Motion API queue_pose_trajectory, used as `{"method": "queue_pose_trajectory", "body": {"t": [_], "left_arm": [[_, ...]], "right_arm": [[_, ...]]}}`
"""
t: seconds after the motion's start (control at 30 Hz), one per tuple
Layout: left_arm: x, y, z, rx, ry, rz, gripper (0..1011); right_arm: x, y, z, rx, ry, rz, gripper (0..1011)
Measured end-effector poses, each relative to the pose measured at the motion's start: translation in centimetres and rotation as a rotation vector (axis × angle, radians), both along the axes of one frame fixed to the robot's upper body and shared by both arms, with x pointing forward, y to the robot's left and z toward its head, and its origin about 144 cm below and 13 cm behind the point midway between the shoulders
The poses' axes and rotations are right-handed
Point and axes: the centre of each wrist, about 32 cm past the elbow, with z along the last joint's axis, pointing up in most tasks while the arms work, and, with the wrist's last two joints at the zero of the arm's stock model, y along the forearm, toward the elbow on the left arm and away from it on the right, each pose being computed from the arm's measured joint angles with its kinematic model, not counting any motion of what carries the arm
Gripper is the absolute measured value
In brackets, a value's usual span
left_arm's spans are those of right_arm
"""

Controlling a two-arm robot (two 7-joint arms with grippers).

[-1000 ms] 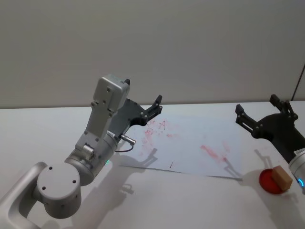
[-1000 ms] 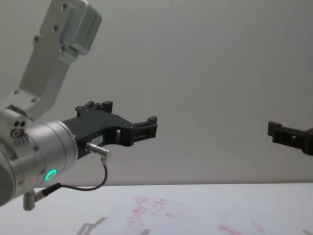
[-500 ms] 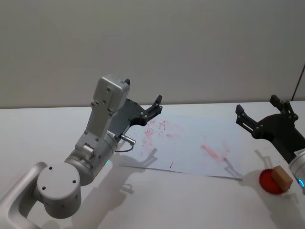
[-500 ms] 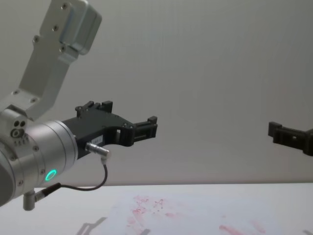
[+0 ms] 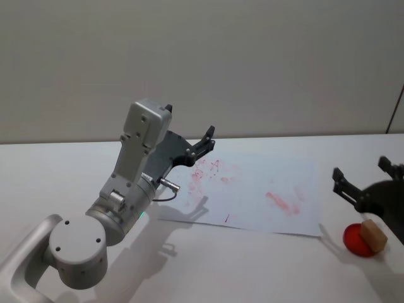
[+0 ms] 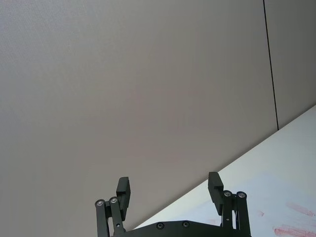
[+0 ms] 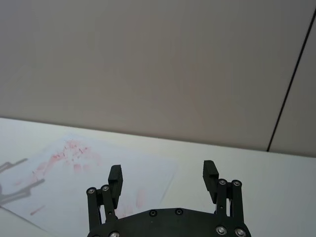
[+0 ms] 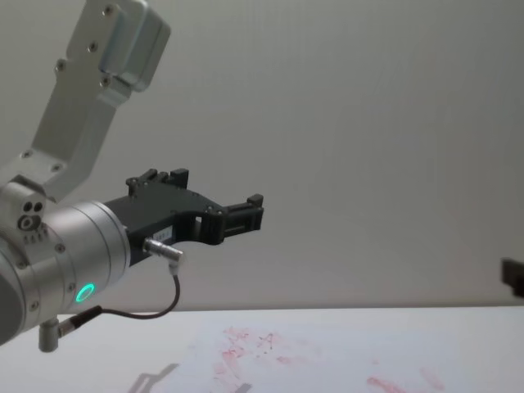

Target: Use the one hand to pick up the stamp and affix it onto the A4 paper.

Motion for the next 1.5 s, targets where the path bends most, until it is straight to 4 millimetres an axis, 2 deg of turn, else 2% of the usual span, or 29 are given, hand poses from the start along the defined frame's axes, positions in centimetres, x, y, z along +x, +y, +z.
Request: {"method": "queue_pose_trajectory", "body": {"t": [0.3,0.67,1.2,1.5], "left_arm": [[0.0,0.0,0.0,0.000,0.000,0.000,1001],[0.0,0.0,0.0,0.000,0.000,0.000,1001],[0.0,0.0,0.0,0.000,0.000,0.000,1001],[0.0,0.0,0.0,0.000,0.000,0.000,1001]], "right_arm": [[-1.8,-1.4,-0.4,-0.058,0.062,-0.050,1001],[-2.7,-2.4,-0.6,-0.116,0.126,-0.077,1001],[-3.0,-2.7,-1.2,-0.173,0.259,-0.074,1001],[-2.3,-2.2,-1.7,-0.190,0.303,-0.055,1001]]}}
